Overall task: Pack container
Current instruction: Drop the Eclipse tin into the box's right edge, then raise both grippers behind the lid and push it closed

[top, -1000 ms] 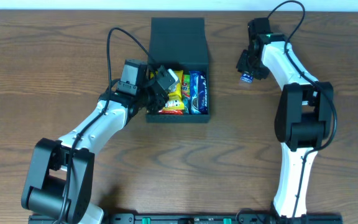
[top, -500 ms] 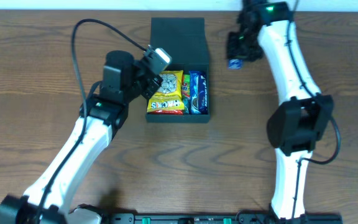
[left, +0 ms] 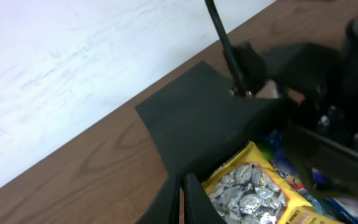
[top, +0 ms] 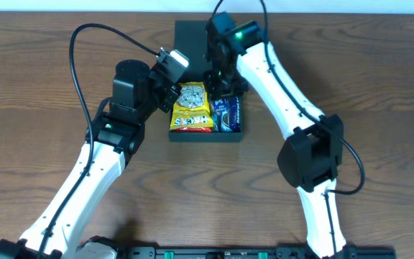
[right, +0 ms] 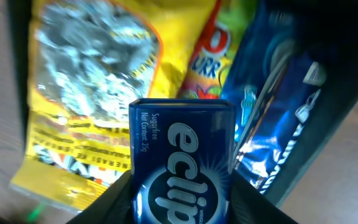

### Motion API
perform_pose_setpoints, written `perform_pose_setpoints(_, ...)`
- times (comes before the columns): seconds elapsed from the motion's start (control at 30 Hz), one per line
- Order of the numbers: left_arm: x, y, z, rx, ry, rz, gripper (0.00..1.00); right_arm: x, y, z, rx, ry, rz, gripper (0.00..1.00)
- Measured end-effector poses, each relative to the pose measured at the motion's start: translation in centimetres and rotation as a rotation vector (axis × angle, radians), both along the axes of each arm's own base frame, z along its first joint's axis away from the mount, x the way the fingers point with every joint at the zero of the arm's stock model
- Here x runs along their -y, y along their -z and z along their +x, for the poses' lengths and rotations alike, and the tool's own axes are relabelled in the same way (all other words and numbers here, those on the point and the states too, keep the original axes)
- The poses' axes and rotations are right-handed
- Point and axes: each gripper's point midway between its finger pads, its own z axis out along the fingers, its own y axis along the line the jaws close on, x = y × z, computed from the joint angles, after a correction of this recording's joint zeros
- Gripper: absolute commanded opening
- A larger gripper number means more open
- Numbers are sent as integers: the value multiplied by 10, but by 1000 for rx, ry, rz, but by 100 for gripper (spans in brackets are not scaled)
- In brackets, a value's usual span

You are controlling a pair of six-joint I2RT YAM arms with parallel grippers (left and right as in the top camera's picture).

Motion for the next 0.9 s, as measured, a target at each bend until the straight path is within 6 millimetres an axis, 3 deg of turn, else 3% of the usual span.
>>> perform_pose_setpoints(0.1, -2, 0, 0, -9, -12, -15, 6, 3, 4, 0, -2, 12, -18, 87)
perform_pose_setpoints(0.33, -7, 11, -3, -64, -35, -17, 6, 12, -1, 14, 31, 46, -7, 84)
perform_pose_setpoints(0.4, -7, 11, -3, -64, -35, -17, 6, 21, -6, 30, 68, 76, 11, 72)
perform_pose_setpoints(0.43, -7, 11, -3, -64, -35, -17, 6, 27, -8, 38, 87, 91, 19, 56)
perform_pose_setpoints(0.5, -8, 12, -3, -67, -38, -19, 6, 47, -11, 57, 122, 142, 33, 11)
perform_pose_setpoints(0.53, -10, 12, -3, -69, -42, -20, 6, 58, -12, 66, 137, 169, 38, 2)
perform_pose_setpoints(0.7, -41, 35, 22, -158, -178, -171, 6, 102, -21, 114, 256, 278, 89, 1)
perform_pose_setpoints(0.8, -64, 58, 44, -250, -244, -288, 6, 113, -30, 136, 330, 301, 139, 1)
perform_pose_setpoints(0.9, -73, 73, 70, -345, -283, -341, 6, 112, -37, 147, 367, 298, 193, 1)
